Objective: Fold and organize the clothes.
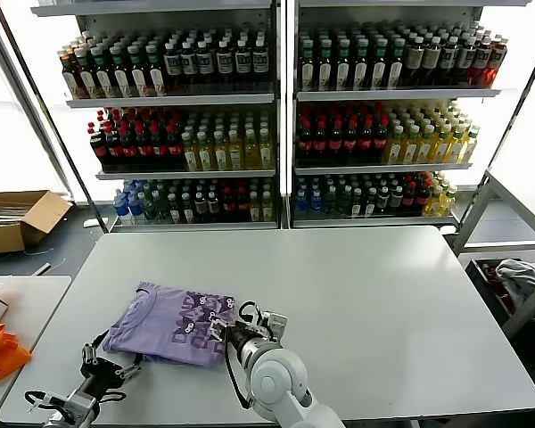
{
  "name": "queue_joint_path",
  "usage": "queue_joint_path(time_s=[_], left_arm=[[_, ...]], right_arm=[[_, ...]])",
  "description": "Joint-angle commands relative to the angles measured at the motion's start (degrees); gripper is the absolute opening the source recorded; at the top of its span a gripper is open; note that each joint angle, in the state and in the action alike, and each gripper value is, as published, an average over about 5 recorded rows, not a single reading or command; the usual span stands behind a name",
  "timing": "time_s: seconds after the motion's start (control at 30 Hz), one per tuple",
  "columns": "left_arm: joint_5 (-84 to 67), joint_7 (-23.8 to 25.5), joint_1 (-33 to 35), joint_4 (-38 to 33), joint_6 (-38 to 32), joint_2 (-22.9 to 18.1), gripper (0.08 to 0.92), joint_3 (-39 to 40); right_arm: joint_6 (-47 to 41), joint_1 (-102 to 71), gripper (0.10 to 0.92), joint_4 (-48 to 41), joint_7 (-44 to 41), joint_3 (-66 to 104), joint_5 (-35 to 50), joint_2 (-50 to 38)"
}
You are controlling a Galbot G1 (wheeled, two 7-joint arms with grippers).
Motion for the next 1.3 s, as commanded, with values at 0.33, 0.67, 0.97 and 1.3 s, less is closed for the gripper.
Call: queue_joint_path(time_s=[0.33,0.67,0.97,1.3], left_arm=[[0.42,0.17,-0.09,0.11,0.46,-0.5,0.822,0.52],[0.16,-0.45,-1.02,0.87,0.45,-0.67,0.823,0.31],[-1.79,-0.94,-1.42,0.61,1.03,0.45,0.823,-1.84],[-8.28,-0.99,-0.97,-2.29,2.92,3.1,0.823,-7.61]], right_arm=[[0.02,-0.31,0.551,-0.6,0.17,-1.32,-0.93,0.42],[-0.28,0.27,0.266,1.84,0.05,-2.29,-0.66,-3.22],[-0.34,1.72,0.108,3.12,1.71,-1.08,2.75,-7.63],[-0.33,0.21,0.108,6.72,0.85,1.66,3.19,-10.66]])
